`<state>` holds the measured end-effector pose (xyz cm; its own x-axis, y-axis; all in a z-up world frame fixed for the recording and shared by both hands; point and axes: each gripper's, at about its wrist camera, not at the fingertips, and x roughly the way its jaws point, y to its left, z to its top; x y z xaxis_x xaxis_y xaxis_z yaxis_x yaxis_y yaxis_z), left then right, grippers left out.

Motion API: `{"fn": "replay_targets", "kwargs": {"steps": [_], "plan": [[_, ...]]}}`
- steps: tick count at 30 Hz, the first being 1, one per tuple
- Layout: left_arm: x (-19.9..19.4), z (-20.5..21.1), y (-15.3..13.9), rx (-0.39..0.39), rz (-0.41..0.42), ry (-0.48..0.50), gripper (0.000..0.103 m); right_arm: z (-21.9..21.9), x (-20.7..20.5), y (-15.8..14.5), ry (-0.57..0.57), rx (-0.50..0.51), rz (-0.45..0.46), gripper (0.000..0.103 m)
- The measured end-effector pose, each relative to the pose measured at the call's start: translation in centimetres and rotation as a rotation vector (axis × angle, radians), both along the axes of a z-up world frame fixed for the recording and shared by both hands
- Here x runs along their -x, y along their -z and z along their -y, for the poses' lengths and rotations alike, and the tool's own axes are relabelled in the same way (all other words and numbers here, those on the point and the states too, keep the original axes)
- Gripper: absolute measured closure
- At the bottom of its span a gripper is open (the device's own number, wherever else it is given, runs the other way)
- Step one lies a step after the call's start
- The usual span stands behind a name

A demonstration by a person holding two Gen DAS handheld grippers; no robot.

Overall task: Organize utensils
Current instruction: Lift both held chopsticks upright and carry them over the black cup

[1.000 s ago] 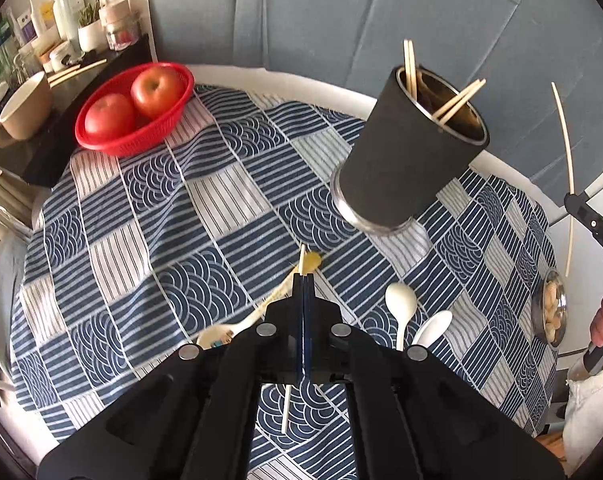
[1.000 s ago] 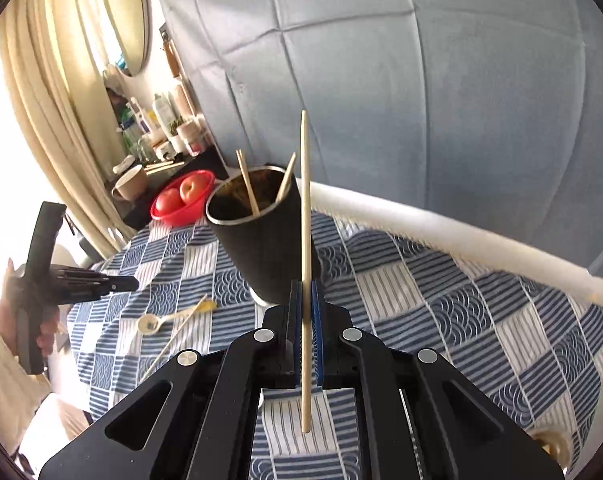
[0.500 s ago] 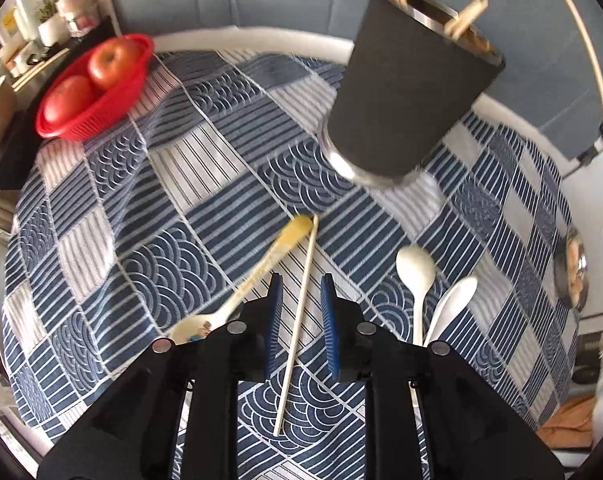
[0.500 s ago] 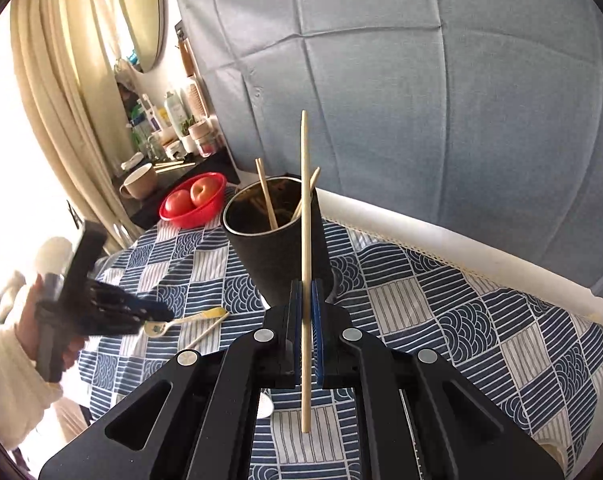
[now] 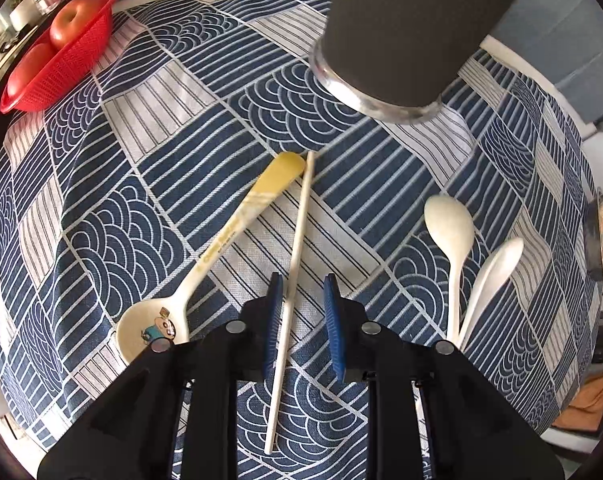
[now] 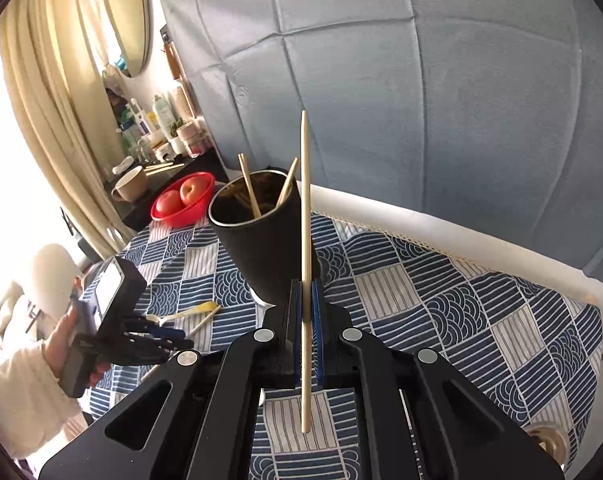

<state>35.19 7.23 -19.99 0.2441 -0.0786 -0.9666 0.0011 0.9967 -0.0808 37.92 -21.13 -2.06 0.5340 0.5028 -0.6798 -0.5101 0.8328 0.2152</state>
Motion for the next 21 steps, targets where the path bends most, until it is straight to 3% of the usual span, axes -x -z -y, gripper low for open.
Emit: {"fn": "replay_targets", "kwargs": {"steps": [10,21], "plan": [[0.7,-1.6,-0.3,0.043,-0.011,-0.062,0.099,0.3,0.4,0.3,-0.004,-0.002,-0.011,0.098],[1.3,-2.6,-6.6,0.015,0.113,-0.068,0.099,-1.0,-0.2,-0.9,-0.031,-0.037,0.027,0.098]]}}
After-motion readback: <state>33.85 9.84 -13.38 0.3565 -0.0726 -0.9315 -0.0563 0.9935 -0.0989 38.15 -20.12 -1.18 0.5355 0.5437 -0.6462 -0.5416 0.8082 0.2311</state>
